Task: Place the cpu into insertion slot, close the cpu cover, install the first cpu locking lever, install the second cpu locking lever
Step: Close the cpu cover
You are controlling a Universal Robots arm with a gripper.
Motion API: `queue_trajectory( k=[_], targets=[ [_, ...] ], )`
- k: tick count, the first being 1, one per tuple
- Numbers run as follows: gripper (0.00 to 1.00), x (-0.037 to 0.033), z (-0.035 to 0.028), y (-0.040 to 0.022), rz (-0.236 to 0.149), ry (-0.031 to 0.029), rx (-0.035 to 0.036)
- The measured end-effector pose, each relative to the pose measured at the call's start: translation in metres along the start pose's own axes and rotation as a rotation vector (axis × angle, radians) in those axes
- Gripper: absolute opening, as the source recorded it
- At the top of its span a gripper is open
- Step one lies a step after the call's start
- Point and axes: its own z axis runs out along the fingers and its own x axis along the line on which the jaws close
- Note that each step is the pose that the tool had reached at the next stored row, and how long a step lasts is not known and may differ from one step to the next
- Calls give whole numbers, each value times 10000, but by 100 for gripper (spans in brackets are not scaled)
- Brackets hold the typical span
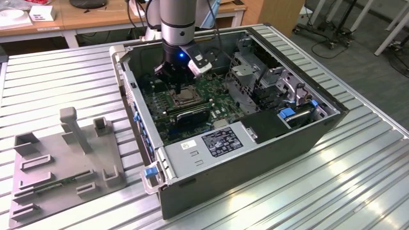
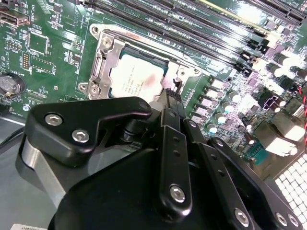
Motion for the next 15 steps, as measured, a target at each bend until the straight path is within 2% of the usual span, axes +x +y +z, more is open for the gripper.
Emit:
queue_trajectory(
  k=[5, 15],
  targets=[
    [11, -10, -1, 1, -1, 2, 3],
    [11, -115, 4, 17, 0, 1, 1]
  ],
)
